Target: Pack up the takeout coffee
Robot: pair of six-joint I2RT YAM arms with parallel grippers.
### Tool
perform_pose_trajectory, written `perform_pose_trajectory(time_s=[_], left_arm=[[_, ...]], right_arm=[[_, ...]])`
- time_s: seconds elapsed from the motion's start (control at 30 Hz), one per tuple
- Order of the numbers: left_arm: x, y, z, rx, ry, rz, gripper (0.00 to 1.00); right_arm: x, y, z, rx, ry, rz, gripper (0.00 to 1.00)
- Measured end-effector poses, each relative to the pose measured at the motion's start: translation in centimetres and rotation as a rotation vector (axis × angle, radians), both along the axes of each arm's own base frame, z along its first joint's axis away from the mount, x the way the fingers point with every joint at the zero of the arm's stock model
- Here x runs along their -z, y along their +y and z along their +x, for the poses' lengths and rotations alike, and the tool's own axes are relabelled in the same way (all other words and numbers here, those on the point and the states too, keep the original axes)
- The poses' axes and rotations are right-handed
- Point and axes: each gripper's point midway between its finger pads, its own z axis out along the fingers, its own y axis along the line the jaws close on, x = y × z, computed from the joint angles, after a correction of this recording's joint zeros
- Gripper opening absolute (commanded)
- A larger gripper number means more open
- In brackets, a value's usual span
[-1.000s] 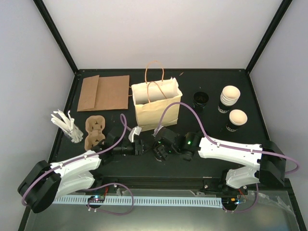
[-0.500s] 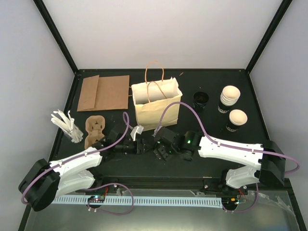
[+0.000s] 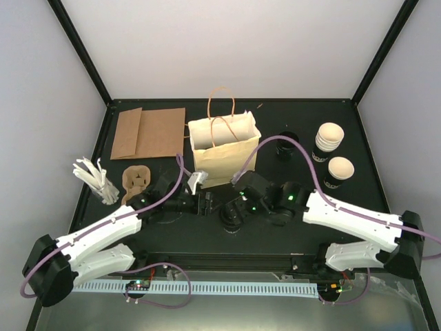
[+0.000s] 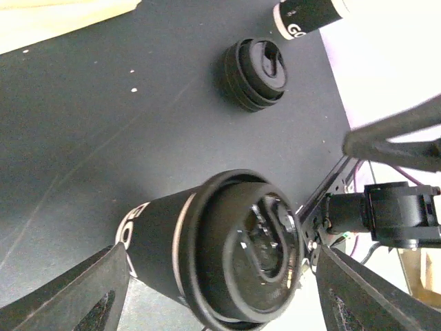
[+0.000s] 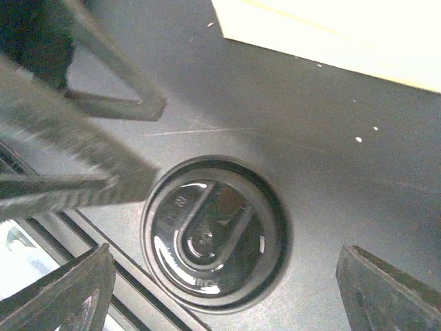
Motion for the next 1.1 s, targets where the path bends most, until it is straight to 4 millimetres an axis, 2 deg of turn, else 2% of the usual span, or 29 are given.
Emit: perform_pose_trajectory(time_s=[0.1, 0.23, 0.4, 0.53, 0.67, 0.87, 1.1], left_arm=[[-1.0, -0.6, -0.7, 0.033, -0.048, 0.031, 0.79], [-1.6, -1.5, -2.4, 0.068, -0.090, 0.124, 0.80], [-2.3, -2.2, -3.3, 0.034, -0.113, 0.299, 0.98], [-2.1, -3.5, -3.4, 0.013, -0.113, 0.411, 0.99], [-0.6, -4.0, -3.7, 0.013, -0.095, 0.489, 0.99], [1.7, -4.2, -3.6, 0.012, -0.060, 0.582, 0.97], [1.8, -4.9, -3.3, 0.017, -0.055, 0.601, 0.91]], right_arm=[[-0.3, -1.7, 0.8, 0.069, 0.036, 0.061, 0.81], [0.3, -4.0, 0.9, 0.143, 0.104, 0.155, 0.64], [2.7, -5.9, 0.5, 0.224, 0.218, 0.263, 0.53], [4.4, -5.7, -0.5, 0.231, 0.296, 0.318, 0.43], [4.8, -5.2, -0.5, 0.235, 0.337, 0.377, 0.38], [5.1, -4.9, -0.3, 0.231, 0.363, 0.436, 0.38], [5.8, -4.4, -0.5, 0.208, 0.395, 0.452, 0.34]])
